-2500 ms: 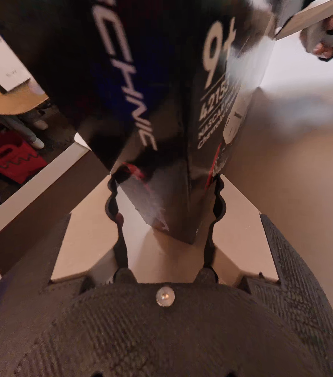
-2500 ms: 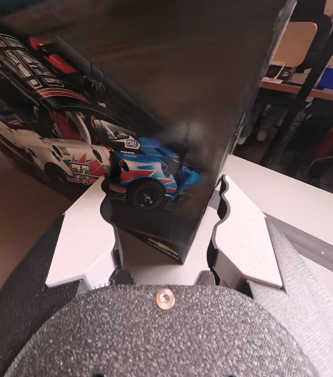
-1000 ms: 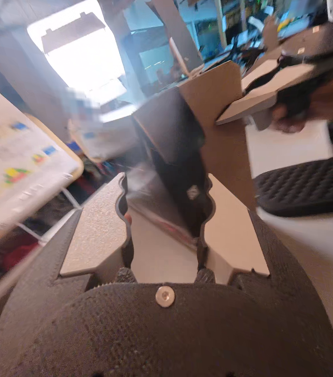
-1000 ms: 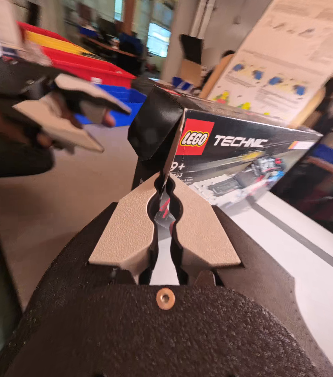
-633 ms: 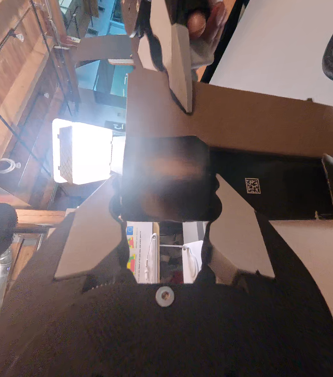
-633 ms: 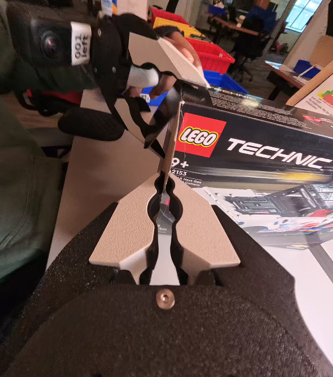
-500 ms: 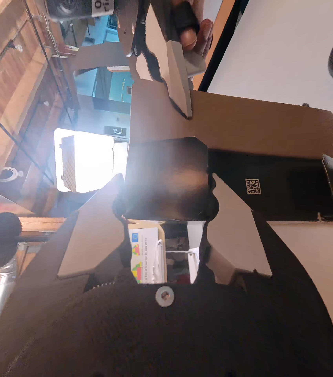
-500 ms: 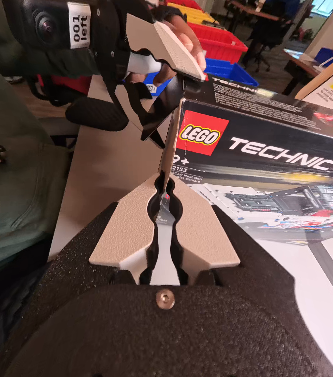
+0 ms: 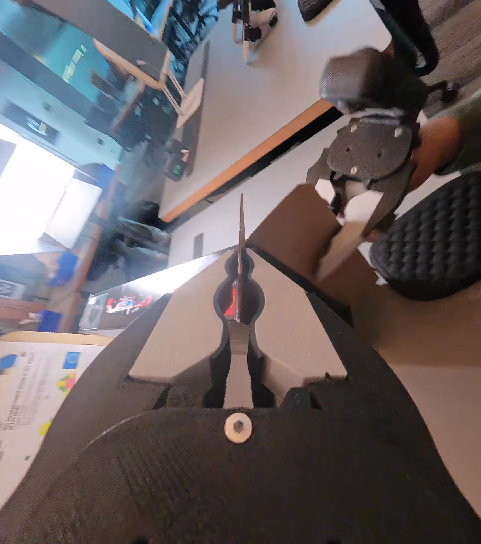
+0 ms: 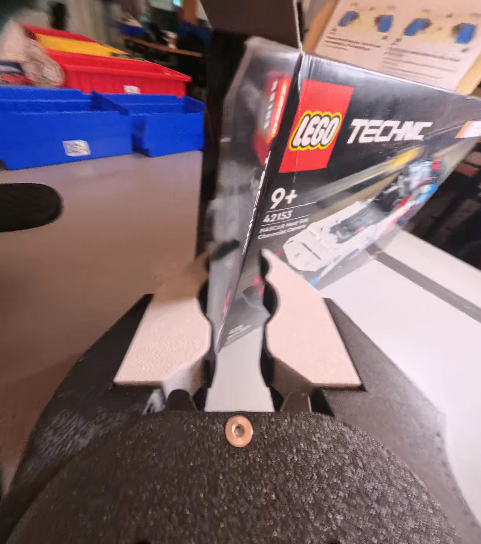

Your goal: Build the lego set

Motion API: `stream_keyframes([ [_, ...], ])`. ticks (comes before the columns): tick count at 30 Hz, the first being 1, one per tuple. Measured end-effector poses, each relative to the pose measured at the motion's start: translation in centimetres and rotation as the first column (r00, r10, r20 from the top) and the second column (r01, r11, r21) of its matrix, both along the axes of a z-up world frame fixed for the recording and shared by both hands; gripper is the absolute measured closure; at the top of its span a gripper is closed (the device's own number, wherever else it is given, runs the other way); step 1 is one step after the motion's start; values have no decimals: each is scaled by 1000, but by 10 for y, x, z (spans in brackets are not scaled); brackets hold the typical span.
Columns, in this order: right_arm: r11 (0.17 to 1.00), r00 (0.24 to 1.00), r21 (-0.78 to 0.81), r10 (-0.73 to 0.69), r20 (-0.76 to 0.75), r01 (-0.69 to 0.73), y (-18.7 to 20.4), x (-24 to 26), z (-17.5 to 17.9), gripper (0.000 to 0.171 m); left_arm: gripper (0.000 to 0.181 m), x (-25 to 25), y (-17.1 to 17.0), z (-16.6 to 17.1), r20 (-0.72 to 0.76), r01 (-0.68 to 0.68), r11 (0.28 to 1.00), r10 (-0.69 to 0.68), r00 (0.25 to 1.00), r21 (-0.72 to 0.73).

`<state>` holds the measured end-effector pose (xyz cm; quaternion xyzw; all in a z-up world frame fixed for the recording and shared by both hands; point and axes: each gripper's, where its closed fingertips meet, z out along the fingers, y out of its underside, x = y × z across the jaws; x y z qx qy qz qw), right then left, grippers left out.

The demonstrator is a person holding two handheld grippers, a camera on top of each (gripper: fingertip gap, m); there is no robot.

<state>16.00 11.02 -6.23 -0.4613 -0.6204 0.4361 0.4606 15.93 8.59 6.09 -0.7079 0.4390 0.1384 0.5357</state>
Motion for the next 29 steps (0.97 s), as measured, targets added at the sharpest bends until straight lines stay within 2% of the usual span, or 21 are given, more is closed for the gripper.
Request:
stream_keyframes([
  [1,997,999,60,-53,-13,54,7,-5,-1,151,181,0,1,1,20,-8,999,9,1000,-37],
  [3,993,1000,118,-10,1,10,4,-8,8,171,181,-6,-3,7,3,-46,998,46,999,-45],
  [6,966,989,221,118,86,-135,-11,-7,38,171,181,-20,-23,32,65,-80,997,81,995,-10],
  [11,863,912,323,310,269,-389,-49,-1,125,166,181,-34,-70,102,159,-112,985,91,983,131],
  [13,822,874,340,341,347,-456,-62,-1,151,167,181,-38,-89,123,201,-102,980,67,977,171],
  [16,772,833,375,344,433,-514,-65,-7,175,169,170,-50,-113,139,296,-110,972,44,954,209],
  [19,728,832,448,312,458,-520,-55,-22,197,171,143,-64,-128,126,413,-82,986,15,911,144],
  [21,693,831,486,317,457,-532,-57,-36,205,171,126,-62,-136,112,512,7,995,-56,857,96],
  [23,647,829,528,345,440,-550,-64,-48,209,171,101,-66,-139,102,555,38,992,-101,825,124],
  [26,592,805,547,393,444,-591,-88,-57,204,171,69,-67,-146,77,526,51,985,-132,840,165],
  [29,531,789,584,388,477,-614,-107,-66,199,171,65,-58,-160,51,453,38,979,-128,882,202],
])
